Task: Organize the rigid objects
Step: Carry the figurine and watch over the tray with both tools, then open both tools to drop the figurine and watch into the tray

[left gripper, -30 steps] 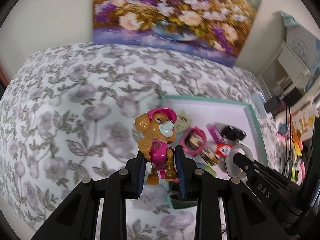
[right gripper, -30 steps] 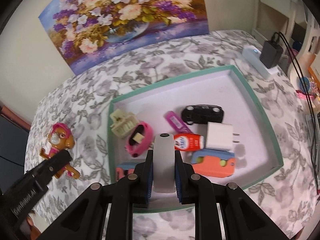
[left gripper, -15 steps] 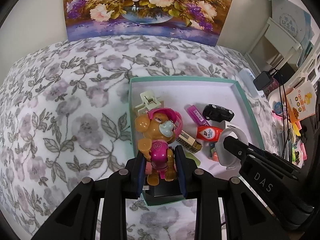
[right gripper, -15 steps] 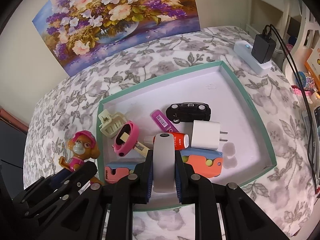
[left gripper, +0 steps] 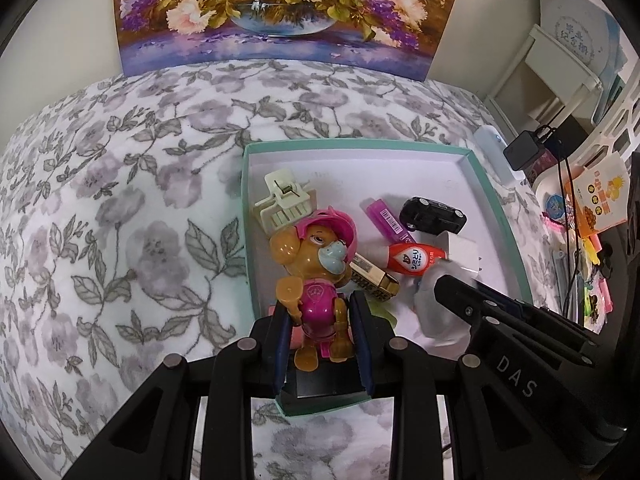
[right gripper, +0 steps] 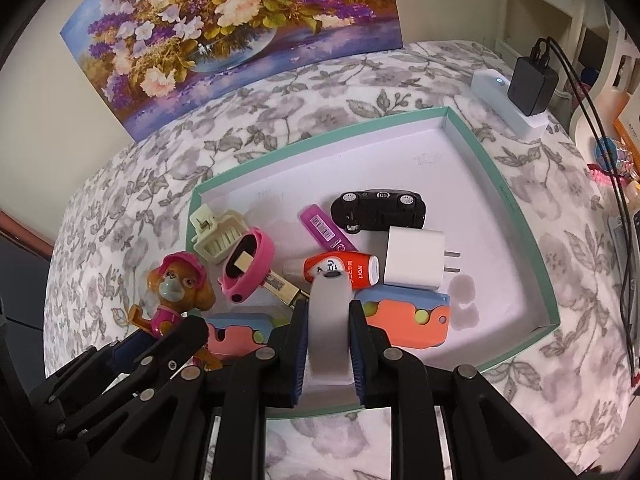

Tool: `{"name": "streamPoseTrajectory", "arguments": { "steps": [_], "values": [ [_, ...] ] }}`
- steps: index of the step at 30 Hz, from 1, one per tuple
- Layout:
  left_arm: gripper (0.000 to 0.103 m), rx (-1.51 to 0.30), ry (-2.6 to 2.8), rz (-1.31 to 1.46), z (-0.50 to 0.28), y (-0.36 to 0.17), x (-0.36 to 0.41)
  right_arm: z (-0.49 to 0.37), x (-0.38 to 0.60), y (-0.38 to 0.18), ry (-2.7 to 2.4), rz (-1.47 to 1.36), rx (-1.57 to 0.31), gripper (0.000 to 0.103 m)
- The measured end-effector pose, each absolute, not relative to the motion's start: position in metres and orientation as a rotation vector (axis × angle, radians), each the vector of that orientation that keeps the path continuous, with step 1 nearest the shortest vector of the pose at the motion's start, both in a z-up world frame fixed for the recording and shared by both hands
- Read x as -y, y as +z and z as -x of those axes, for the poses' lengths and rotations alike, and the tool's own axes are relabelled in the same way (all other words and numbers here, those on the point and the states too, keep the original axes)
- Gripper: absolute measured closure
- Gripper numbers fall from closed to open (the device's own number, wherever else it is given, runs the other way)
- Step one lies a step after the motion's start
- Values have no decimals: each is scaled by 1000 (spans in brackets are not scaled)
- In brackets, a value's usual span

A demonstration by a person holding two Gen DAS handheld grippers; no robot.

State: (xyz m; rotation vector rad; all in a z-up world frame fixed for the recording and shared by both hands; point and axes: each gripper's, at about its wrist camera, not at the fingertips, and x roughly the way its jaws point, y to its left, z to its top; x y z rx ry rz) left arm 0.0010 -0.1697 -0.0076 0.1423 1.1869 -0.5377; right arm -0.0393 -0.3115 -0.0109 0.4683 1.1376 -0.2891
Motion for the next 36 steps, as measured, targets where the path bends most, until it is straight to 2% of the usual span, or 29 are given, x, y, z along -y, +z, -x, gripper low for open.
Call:
{"name": "streamPoseTrajectory", "arguments": {
  "steps": [5,9,18,20,24,26,30,32,34,36],
  "values": [
    [69,-1190,-525,-154,-2,-9,168,39,309,-12,-285,-465,-1139,81],
    [59,-1204,-517,-130,-5,-9,164,38,309,-12,-287,-464,-1139,81],
    [59,-1221,-491,-45,-15,-5,144,38,307,-11,-302,-444,-1140,77],
    [59,-1226,-484,-18,-19,-4,137,37,306,-12,-305,-439,-1142,69],
    [58,-1239,-467,39,-26,-3,124,36,305,-12,-310,-426,-1144,61],
    [58,-1243,-456,59,-29,-3,118,36,304,-11,-314,-418,-1144,53],
    [58,-1236,-412,69,-33,-2,106,35,302,-11,-316,-407,-1143,49],
    [52,-1237,-388,68,-35,-3,101,35,300,-13,-317,-401,-1146,44],
    [42,-1237,-356,66,-37,-4,95,34,298,-14,-315,-394,-1150,40],
    [41,-1235,-322,47,-39,-6,90,34,294,-15,-312,-380,-1154,34]
  ]
}}
